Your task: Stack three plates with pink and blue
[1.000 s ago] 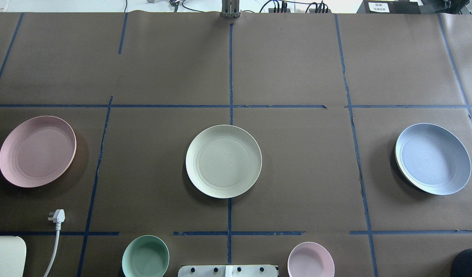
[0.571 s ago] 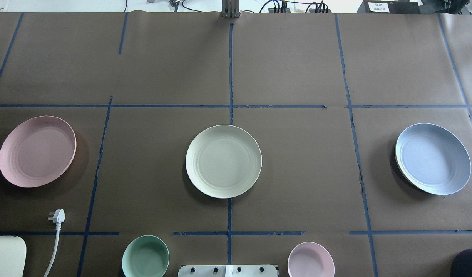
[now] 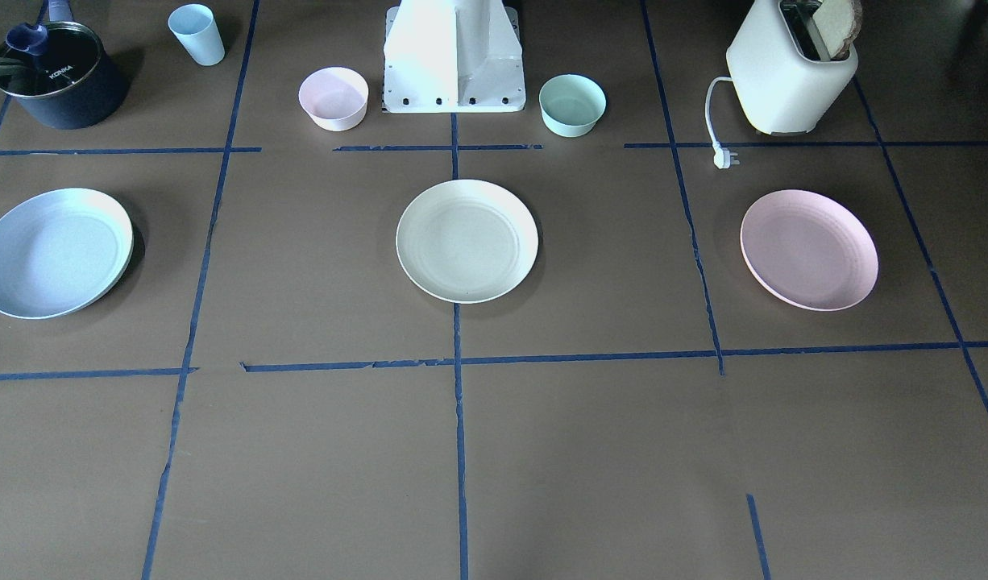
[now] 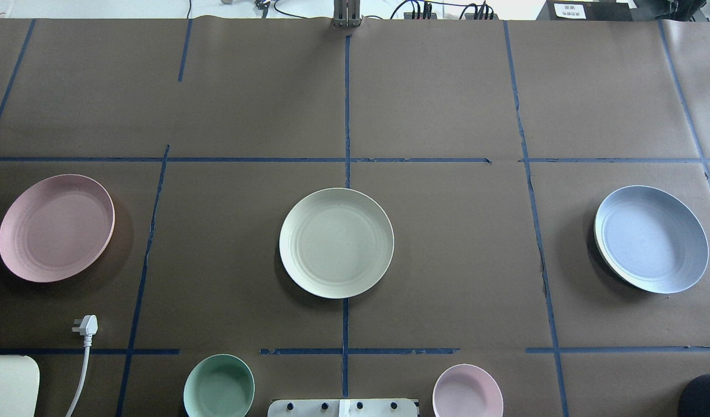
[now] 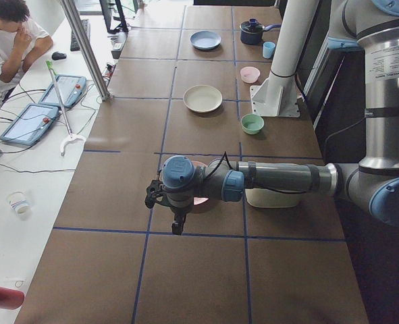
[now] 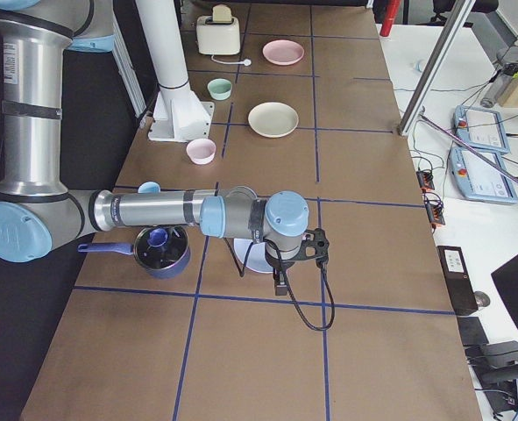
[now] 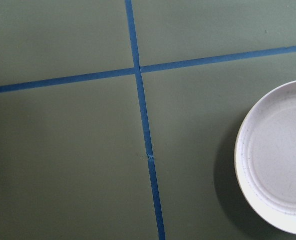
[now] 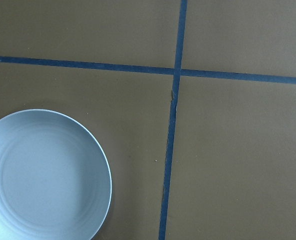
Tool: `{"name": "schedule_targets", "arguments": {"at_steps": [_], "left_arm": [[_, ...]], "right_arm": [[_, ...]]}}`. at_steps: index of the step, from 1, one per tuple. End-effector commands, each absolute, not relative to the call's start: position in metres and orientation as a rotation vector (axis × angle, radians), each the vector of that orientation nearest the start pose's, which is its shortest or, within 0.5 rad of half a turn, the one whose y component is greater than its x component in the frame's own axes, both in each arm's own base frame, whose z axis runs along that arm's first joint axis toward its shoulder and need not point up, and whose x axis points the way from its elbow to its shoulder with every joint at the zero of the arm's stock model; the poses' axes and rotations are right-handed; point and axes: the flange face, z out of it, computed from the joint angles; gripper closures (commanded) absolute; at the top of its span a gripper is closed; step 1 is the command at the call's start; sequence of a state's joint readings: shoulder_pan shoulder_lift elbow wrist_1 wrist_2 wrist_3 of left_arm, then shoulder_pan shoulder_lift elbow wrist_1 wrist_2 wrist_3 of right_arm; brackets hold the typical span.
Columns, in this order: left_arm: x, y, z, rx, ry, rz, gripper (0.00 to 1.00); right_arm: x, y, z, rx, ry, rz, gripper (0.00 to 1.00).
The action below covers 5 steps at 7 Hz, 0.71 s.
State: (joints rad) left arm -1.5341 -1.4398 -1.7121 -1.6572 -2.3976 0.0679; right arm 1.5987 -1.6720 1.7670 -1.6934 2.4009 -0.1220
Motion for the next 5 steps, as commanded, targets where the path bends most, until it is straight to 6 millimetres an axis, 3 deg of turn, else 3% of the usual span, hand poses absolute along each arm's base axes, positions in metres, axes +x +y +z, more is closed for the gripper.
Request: {"name": "schedule_targets", "arguments": {"at_steps": [1, 2, 3, 4, 5], "left_arm": [[-0.015, -0.447, 0.644, 0.096, 0.829, 0.203, 0.00], [0.013, -0.451, 0.649, 0.081, 0.833, 0.239, 0.00], [0.020, -0.454, 0.657, 0.026, 0.842, 0.093, 0.00], [0.046, -0.455, 0.656, -0.003, 0.857, 0.003, 0.00], [0.086, -0.466, 0.656, -0.008, 0.878, -0.009, 0.00]], "right_arm": [[0.072, -0.443, 0.618, 0.035, -0.830, -0.075, 0.00], [0.072, -0.443, 0.619, 0.034, -0.830, -0.076, 0.00], [0.072, -0.443, 0.619, 0.034, -0.831, -0.075, 0.00], [0.072, -0.443, 0.618, 0.035, -0.833, -0.075, 0.00], [0.072, -0.444, 0.617, 0.037, -0.833, -0.076, 0.00]]}}
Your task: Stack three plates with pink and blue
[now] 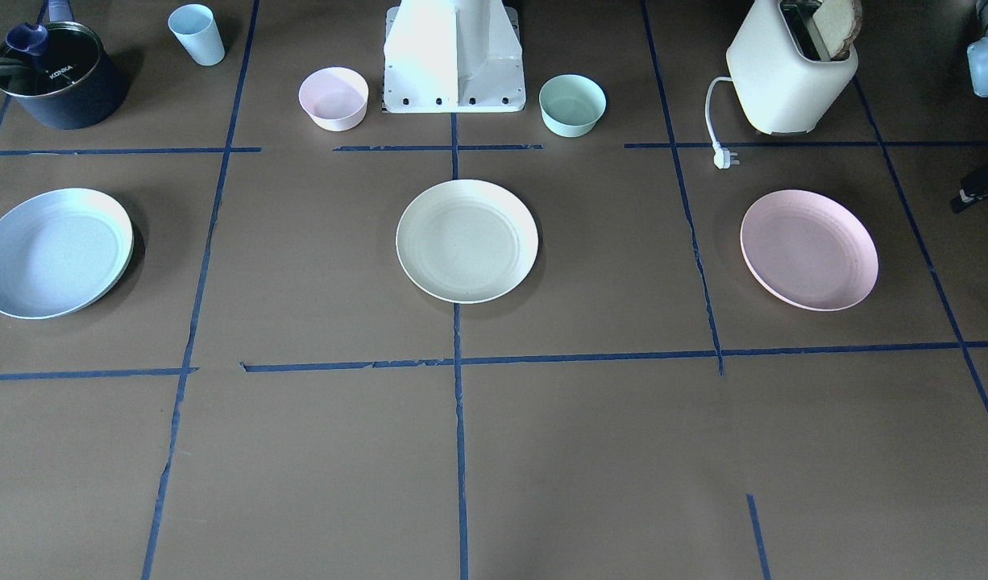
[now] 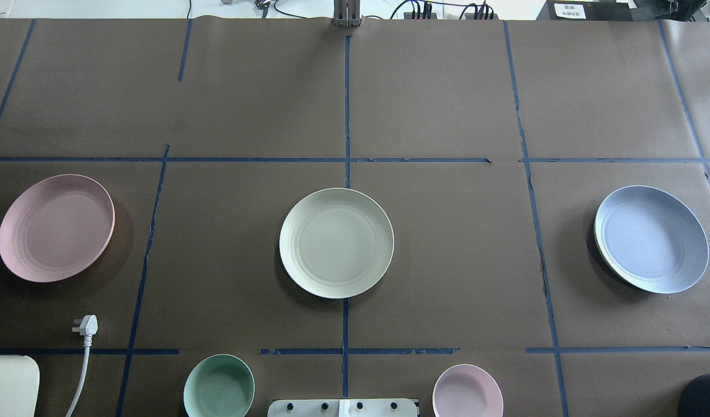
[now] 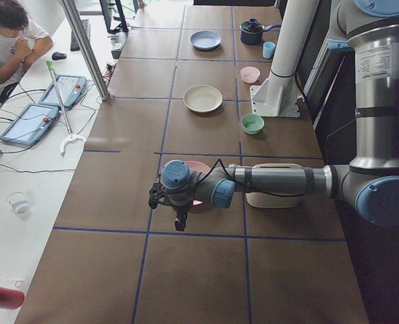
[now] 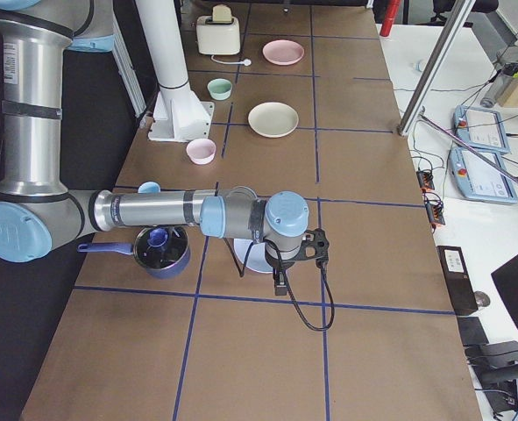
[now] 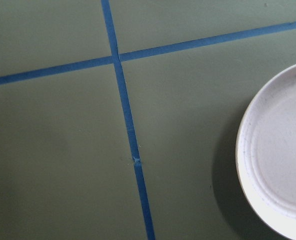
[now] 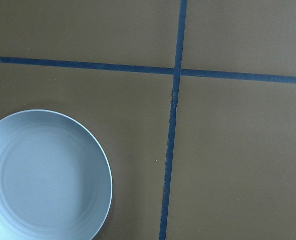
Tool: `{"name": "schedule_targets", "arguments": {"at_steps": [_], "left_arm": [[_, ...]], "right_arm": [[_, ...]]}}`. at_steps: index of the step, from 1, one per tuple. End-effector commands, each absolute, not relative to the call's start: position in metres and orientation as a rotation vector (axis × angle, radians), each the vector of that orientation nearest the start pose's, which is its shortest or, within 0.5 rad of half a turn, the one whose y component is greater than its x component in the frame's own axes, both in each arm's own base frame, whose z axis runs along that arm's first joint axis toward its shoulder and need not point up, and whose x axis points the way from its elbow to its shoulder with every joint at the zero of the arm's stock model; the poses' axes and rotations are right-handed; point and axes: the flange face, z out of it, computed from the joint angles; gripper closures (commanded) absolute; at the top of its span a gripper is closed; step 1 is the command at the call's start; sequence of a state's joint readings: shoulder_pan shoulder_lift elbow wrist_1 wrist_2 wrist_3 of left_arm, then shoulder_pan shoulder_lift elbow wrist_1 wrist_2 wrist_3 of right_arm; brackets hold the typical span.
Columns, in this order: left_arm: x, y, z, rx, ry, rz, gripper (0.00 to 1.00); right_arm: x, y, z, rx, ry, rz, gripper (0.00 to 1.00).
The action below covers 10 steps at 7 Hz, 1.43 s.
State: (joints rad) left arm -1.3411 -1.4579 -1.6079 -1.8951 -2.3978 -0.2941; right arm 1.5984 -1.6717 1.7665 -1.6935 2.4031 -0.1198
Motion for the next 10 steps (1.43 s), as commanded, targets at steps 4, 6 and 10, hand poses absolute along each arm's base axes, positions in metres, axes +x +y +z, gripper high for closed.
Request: {"name": "schedule_targets", "arguments": {"at_steps": [4, 6, 10], "left_arm": [[0.135, -0.471, 0.691, -0.016, 0.914, 0.020, 0.00], [0.156, -0.469, 0.687, -0.023, 0.919, 0.060, 0.11], [0.170, -0.468, 0.681, -0.025, 0.924, 0.090, 0.93]], "right_arm": [[0.071, -0.443, 0.625, 0.022, -0.841, -0.073, 0.00], [0.070, -0.443, 0.624, 0.022, -0.855, -0.072, 0.00], [0.065, -0.446, 0.623, 0.022, -0.854, -0.087, 0.00]]}}
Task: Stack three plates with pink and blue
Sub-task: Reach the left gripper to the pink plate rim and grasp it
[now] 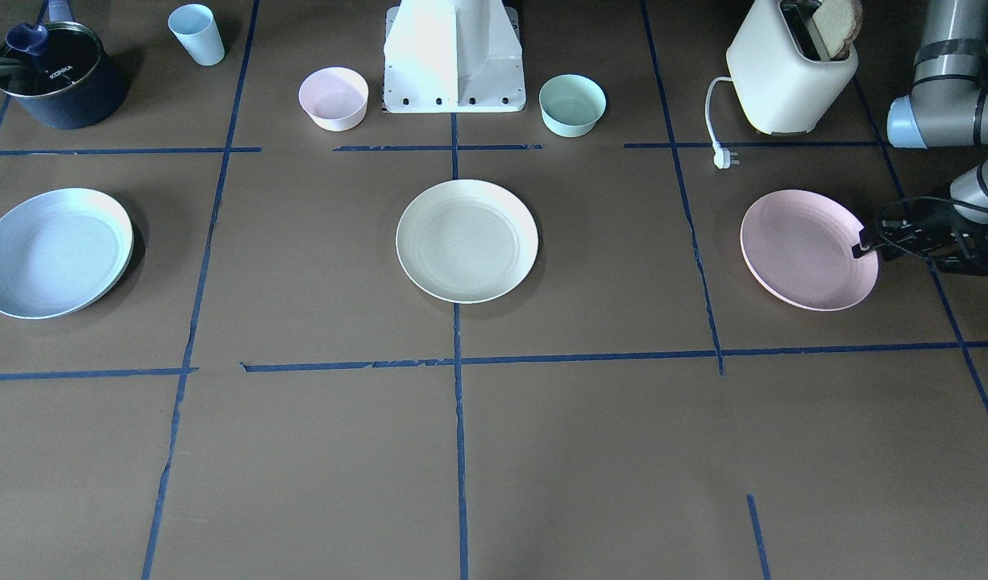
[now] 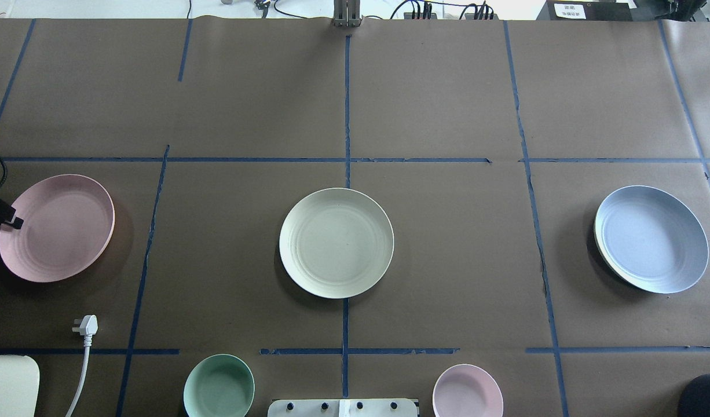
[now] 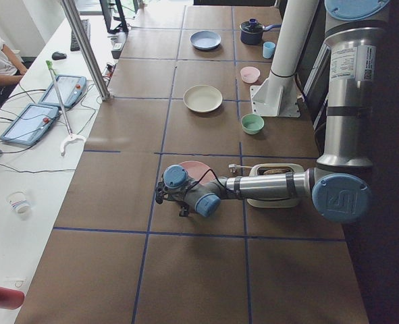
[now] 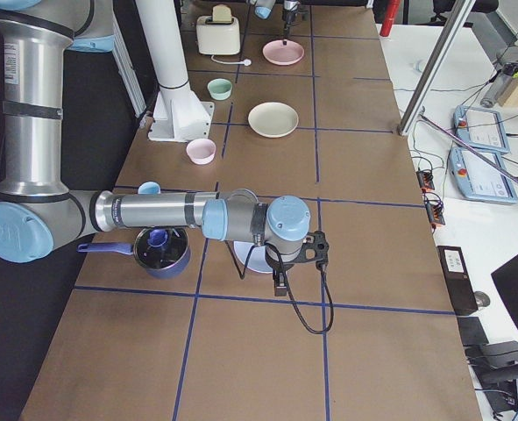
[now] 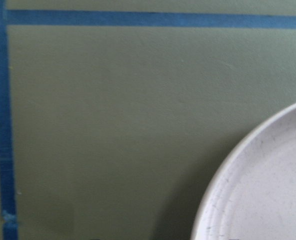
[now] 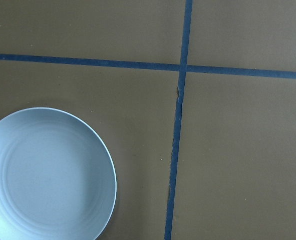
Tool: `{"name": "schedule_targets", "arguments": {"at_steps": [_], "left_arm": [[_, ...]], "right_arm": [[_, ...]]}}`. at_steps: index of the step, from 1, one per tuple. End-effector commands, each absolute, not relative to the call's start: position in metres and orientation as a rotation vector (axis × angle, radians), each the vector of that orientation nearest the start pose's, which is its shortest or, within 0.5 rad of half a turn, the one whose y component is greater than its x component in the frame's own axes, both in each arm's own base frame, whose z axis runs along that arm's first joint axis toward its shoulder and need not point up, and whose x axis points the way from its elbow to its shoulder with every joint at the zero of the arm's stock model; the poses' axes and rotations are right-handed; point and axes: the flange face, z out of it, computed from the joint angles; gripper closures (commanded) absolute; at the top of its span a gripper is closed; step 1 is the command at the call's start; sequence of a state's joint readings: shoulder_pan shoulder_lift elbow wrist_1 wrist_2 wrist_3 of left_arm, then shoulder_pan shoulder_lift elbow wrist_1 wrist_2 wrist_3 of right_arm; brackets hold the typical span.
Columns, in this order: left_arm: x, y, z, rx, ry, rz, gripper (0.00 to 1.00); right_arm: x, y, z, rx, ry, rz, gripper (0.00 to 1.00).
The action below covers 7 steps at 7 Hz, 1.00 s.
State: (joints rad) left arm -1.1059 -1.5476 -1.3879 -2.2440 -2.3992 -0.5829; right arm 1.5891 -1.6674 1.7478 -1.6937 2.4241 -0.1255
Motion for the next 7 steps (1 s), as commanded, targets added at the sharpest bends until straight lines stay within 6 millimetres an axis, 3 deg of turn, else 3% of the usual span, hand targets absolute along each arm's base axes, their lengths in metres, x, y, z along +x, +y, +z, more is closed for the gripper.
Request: {"name": "schedule_targets", "arguments": {"at_steps": [1, 2, 3, 5, 6, 7], "left_arm": [[0.173, -0.472, 0.675, -0.017, 0.931, 0.092, 1.00], [0.176, -0.478, 0.661, 0.003, 0.943, 0.092, 1.00], [0.180, -0.487, 0.612, 0.046, 0.990, 0.051, 1.00], [0.208, -0.524, 0.473, -0.010, 1.190, -0.056, 1.00], [0.252, -0.511, 0.406, -0.031, 1.249, -0.034, 1.00], [0.308, -0.488, 0.345, -0.079, 1.290, -0.035, 1.00]], "right_arm": [[0.065, -0.447, 0.623, 0.024, -0.854, -0.090, 0.00], [0.065, -0.447, 0.623, 0.023, -0.854, -0.089, 0.00], [0.062, -0.448, 0.622, 0.024, -0.854, -0.099, 0.00], [0.049, -0.450, 0.619, 0.017, -0.864, -0.125, 0.00], [0.043, -0.452, 0.617, 0.014, -0.863, -0.141, 0.00], [0.040, -0.453, 0.614, 0.020, -0.864, -0.148, 0.00]]}}
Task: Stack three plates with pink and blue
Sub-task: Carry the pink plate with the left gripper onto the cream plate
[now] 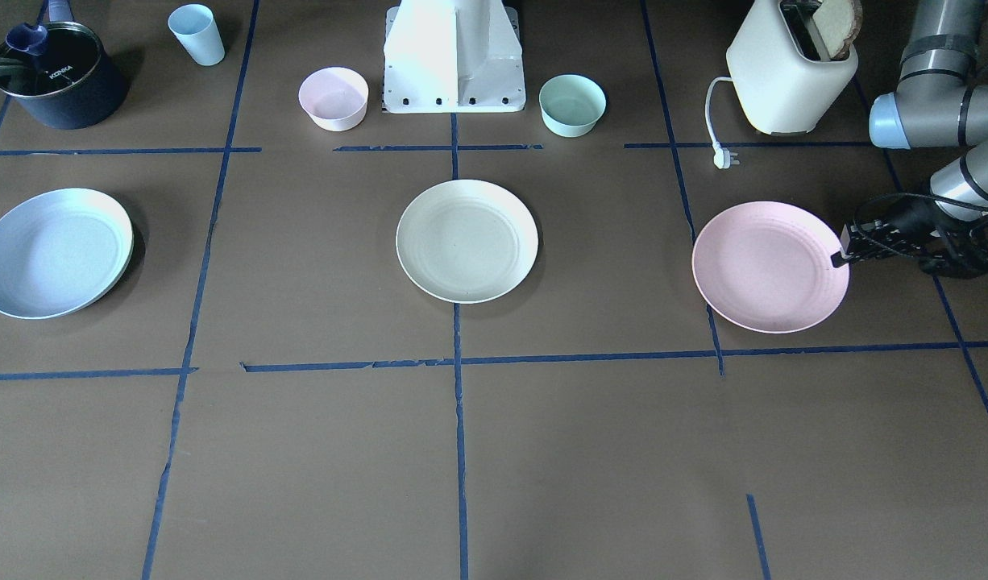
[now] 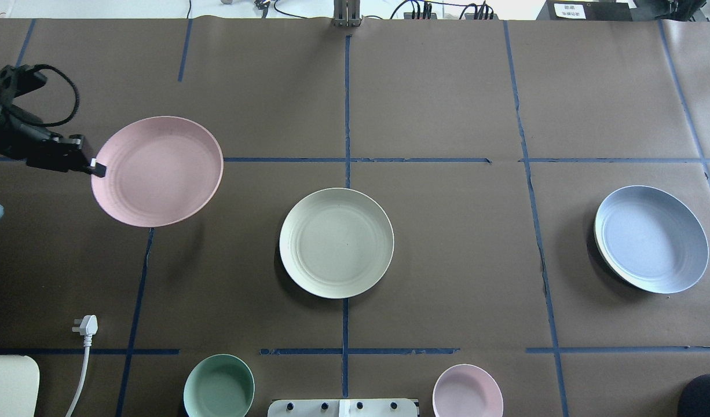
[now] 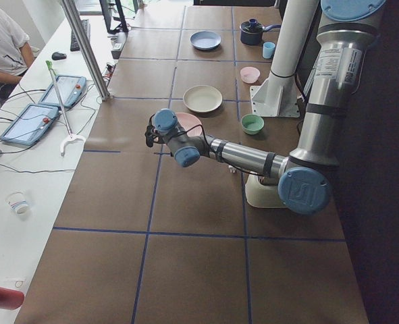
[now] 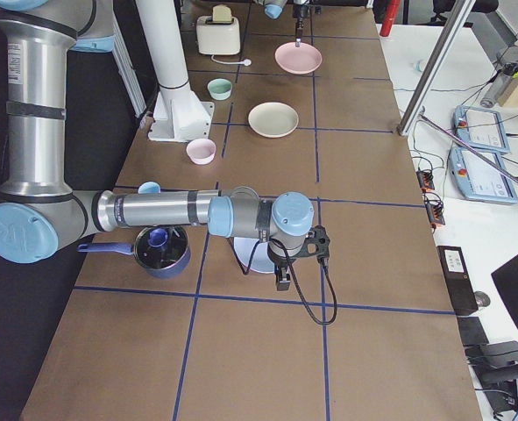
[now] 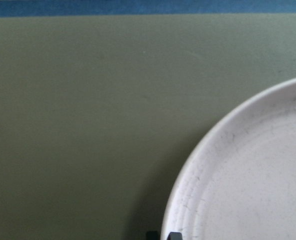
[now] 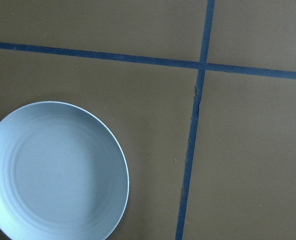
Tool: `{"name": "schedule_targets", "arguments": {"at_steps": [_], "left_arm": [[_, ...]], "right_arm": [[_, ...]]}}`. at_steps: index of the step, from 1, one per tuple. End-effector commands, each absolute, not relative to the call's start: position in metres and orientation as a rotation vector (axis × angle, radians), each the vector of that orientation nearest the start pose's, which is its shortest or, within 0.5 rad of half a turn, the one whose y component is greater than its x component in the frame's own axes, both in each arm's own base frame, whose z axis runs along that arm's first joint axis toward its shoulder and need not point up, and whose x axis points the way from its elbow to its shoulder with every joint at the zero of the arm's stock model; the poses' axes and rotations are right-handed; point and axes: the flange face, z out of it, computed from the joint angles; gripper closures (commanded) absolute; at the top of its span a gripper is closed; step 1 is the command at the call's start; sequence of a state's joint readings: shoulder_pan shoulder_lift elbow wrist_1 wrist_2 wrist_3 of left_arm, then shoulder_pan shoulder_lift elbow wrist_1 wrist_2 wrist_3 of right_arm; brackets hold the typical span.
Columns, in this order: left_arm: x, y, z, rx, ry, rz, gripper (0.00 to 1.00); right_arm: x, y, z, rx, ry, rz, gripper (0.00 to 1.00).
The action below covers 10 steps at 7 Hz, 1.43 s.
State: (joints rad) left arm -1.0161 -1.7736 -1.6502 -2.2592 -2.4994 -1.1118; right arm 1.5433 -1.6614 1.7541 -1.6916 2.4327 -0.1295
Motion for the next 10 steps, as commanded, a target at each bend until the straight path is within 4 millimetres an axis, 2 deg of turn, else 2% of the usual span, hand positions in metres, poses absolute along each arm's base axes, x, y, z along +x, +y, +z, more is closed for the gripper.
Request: {"name": "schedule_targets", "arguments": {"at_steps": [1, 2, 3, 5, 8, 9, 10], "left_arm": [[0.382, -0.463, 0.290, -0.098, 1.310, -0.091, 1.00], [0.468, -0.419, 0.271, -0.078, 1.274, -0.109, 1.00], [0.504, -0.406, 0.265, -0.018, 1.239, -0.135, 1.00], [0.498, -0.402, 0.280, -0.018, 1.221, -0.147, 1.00], [0.512, -0.393, 0.287, -0.037, 1.206, -0.133, 1.00], [0.512, -0.393, 0.288, -0.035, 1.203, -0.130, 0.83], [0.511, -0.393, 0.286, -0.031, 1.208, -0.127, 0.17]], "right_arm": [[0.036, -0.455, 0.613, 0.034, -0.864, -0.162, 0.00], [0.035, -0.457, 0.611, 0.068, -0.863, -0.177, 0.00], [0.034, -0.457, 0.611, 0.068, -0.863, -0.178, 0.00], [0.032, -0.457, 0.611, 0.065, -0.872, -0.182, 0.00], [0.031, -0.457, 0.613, 0.060, -0.882, -0.181, 0.00], [0.031, -0.457, 0.614, 0.059, -0.880, -0.182, 0.00], [0.030, -0.457, 0.615, 0.060, -0.880, -0.184, 0.00]]}}
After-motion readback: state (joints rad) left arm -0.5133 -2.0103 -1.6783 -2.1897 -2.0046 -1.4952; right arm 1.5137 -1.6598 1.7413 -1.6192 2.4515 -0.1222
